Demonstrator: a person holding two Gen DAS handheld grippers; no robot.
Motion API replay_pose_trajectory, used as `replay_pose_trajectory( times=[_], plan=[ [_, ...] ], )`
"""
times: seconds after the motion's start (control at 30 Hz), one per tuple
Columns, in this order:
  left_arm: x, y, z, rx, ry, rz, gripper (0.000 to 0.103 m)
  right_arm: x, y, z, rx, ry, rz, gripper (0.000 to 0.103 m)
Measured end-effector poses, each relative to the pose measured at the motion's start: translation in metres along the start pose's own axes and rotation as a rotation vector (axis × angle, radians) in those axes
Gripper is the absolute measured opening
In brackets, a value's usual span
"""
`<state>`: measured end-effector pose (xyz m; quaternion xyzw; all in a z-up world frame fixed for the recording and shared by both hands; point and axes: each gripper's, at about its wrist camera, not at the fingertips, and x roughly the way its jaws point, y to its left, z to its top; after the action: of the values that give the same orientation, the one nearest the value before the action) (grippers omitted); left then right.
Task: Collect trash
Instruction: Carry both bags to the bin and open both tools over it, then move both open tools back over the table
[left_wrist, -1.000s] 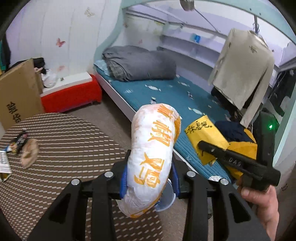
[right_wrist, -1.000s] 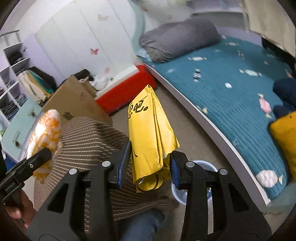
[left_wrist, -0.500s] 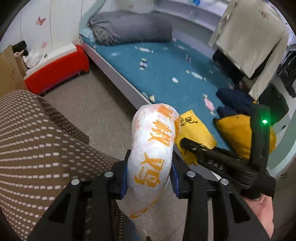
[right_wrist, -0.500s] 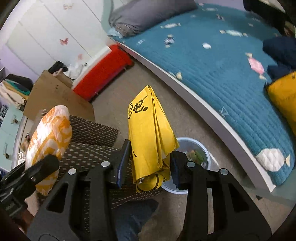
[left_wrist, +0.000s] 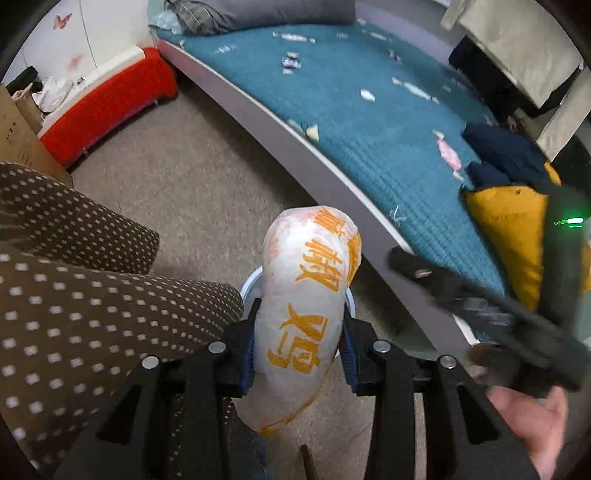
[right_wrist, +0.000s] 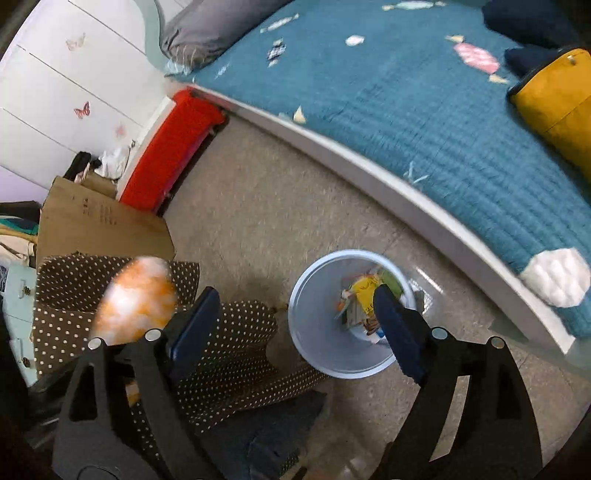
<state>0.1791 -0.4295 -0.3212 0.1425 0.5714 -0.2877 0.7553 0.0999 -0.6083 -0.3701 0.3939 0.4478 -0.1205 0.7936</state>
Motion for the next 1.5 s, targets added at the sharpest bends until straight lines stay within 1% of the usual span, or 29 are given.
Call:
replay_pose_trajectory(
  times=[0.07, 0.1, 0.13, 0.17, 0.2, 0.23, 0.33, 0.47, 0.7, 0.87, 1.0, 1.17, 1.33, 1.4, 1.5],
  plan=[
    [0.012, -0.001, 0.002, 0.003, 0.036, -0.020, 0.041, -0.015, 0.000, 0.000, -0.014, -0.031, -0.007, 0.087],
    [0.016, -0.001, 0.003, 0.006, 0.052, -0.035, 0.053, -0.019, 0.000, 0.000, -0.016, -0.043, -0.007, 0.090],
    [0.017, -0.001, 0.004, 0.006, 0.051, -0.034, 0.076, -0.026, 0.000, -0.001, -0.017, -0.059, -0.009, 0.091],
    [0.017, -0.001, 0.005, 0.006, 0.041, -0.027, 0.084, -0.031, 0.000, -0.002, -0.018, -0.073, -0.009, 0.093],
    [0.013, 0.000, 0.006, 0.001, 0.011, -0.014, 0.088, -0.034, 0.001, -0.001, -0.021, -0.084, -0.009, 0.095],
    [0.011, 0.001, 0.007, -0.002, 0.000, -0.013, 0.088, -0.039, 0.002, -0.001, -0.024, -0.096, -0.011, 0.096],
    [0.002, 0.002, 0.010, -0.012, 0.006, -0.014, 0.089, -0.047, 0.005, 0.000, -0.020, -0.122, -0.016, 0.097],
    [-0.021, 0.001, 0.009, -0.018, -0.039, -0.030, 0.089, -0.056, 0.010, -0.003, -0.005, -0.147, -0.036, 0.097],
    [-0.076, 0.000, 0.001, -0.011, -0.148, -0.044, 0.090, -0.088, 0.032, -0.010, -0.025, -0.201, -0.041, 0.097],
    [-0.120, 0.008, -0.010, -0.010, -0.233, -0.032, 0.091, -0.121, 0.056, -0.015, -0.054, -0.257, -0.011, 0.097],
    [-0.153, 0.024, -0.026, -0.022, -0.289, -0.009, 0.091, -0.150, 0.081, -0.022, -0.085, -0.307, 0.006, 0.097],
    [-0.192, 0.053, -0.047, -0.049, -0.343, -0.003, 0.091, -0.177, 0.120, -0.035, -0.146, -0.348, 0.035, 0.097],
    [-0.237, 0.082, -0.067, -0.076, -0.434, 0.012, 0.091, -0.196, 0.160, -0.047, -0.215, -0.377, 0.063, 0.097],
    [-0.251, 0.091, -0.074, -0.085, -0.468, 0.027, 0.091, -0.202, 0.179, -0.053, -0.243, -0.386, 0.086, 0.097],
    [-0.277, 0.110, -0.089, -0.091, -0.543, 0.082, 0.091, -0.208, 0.204, -0.060, -0.282, -0.400, 0.104, 0.097]
  ],
)
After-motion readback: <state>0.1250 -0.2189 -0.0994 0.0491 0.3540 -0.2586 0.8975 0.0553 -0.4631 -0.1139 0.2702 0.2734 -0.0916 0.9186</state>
